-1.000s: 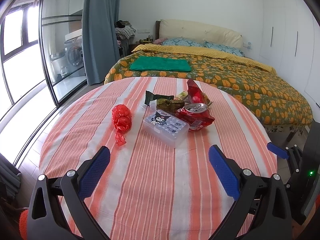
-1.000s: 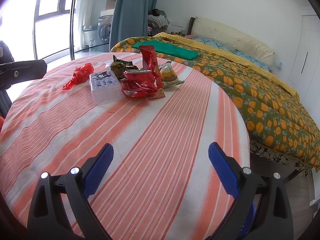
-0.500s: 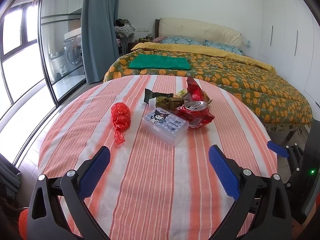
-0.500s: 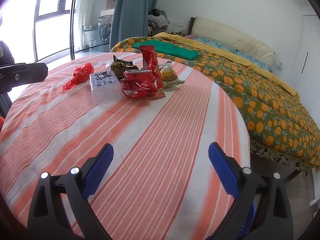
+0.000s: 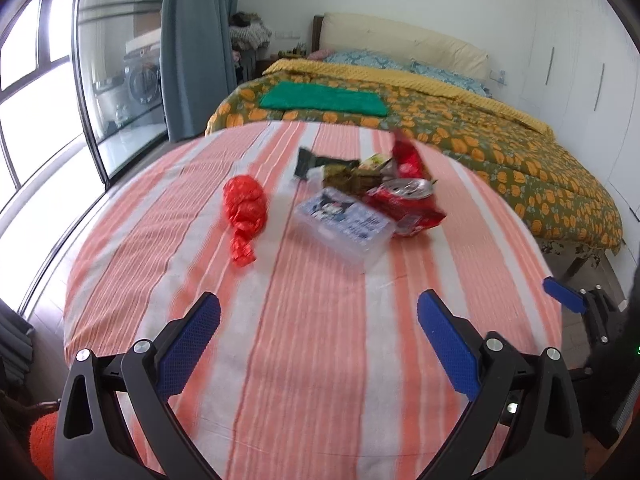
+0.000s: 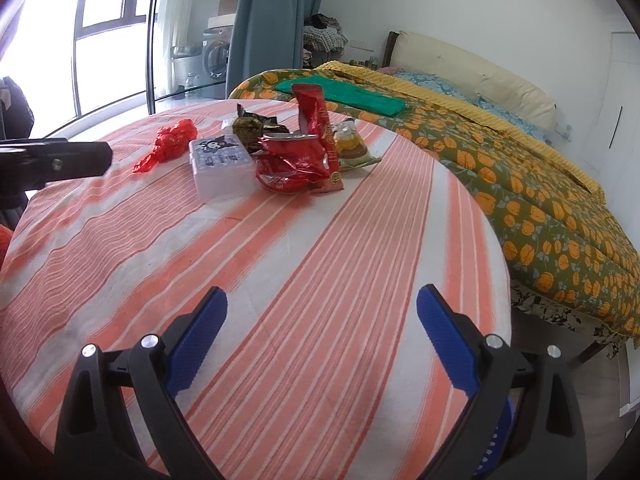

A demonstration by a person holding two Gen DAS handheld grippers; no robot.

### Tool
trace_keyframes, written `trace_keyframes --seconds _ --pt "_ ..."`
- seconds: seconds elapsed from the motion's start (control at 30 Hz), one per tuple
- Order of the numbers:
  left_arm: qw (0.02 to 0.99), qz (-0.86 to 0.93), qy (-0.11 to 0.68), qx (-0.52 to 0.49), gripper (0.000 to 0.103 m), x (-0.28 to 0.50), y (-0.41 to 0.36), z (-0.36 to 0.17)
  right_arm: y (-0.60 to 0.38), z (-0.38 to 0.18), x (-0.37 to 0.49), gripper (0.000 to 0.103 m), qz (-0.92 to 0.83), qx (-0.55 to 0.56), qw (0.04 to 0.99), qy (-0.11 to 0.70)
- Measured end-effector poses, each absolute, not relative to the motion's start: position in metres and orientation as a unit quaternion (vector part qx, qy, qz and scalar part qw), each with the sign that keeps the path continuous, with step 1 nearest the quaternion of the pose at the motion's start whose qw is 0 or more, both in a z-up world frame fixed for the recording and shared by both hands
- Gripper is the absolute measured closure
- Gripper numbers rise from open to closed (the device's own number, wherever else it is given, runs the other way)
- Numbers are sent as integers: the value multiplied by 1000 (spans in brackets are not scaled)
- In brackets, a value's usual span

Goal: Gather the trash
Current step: 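Move both tools toward the red plastic bag and clear box, then grasp the red plastic bag with the left tool while the right tool grasps the clear box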

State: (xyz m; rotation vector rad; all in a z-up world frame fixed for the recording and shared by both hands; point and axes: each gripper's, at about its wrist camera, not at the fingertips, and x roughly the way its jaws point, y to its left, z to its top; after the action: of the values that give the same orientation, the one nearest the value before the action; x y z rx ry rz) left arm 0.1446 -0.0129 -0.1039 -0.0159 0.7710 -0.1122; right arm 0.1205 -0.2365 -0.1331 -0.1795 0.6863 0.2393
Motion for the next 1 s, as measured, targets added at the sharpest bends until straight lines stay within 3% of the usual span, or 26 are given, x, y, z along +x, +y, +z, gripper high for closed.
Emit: trace_keyframes --seconds 0.53,0.67,0.73,0.77,0.8,1.0 --pt "887 -63 449 -90 8 284 57 -144 -240 -124 111 10 140 -86 928 333" --pt "887 -60 450 -82 19 296 60 -155 -247 -127 112 10 133 -80 928 339" --pt "888 -62 449 -81 32 299 61 -158 -250 -129 114 10 132 -75 927 343" --pt "889 -61 447 -76 43 300 62 -159 -252 -130 115 10 134 -70 926 347" --pt "891 -61 444 -70 62 300 62 -159 -253 -130 116 10 137 -63 924 350" --pt "883 -83 456 -76 63 272 65 -152 -245 -121 136 10 209 -1 906 369"
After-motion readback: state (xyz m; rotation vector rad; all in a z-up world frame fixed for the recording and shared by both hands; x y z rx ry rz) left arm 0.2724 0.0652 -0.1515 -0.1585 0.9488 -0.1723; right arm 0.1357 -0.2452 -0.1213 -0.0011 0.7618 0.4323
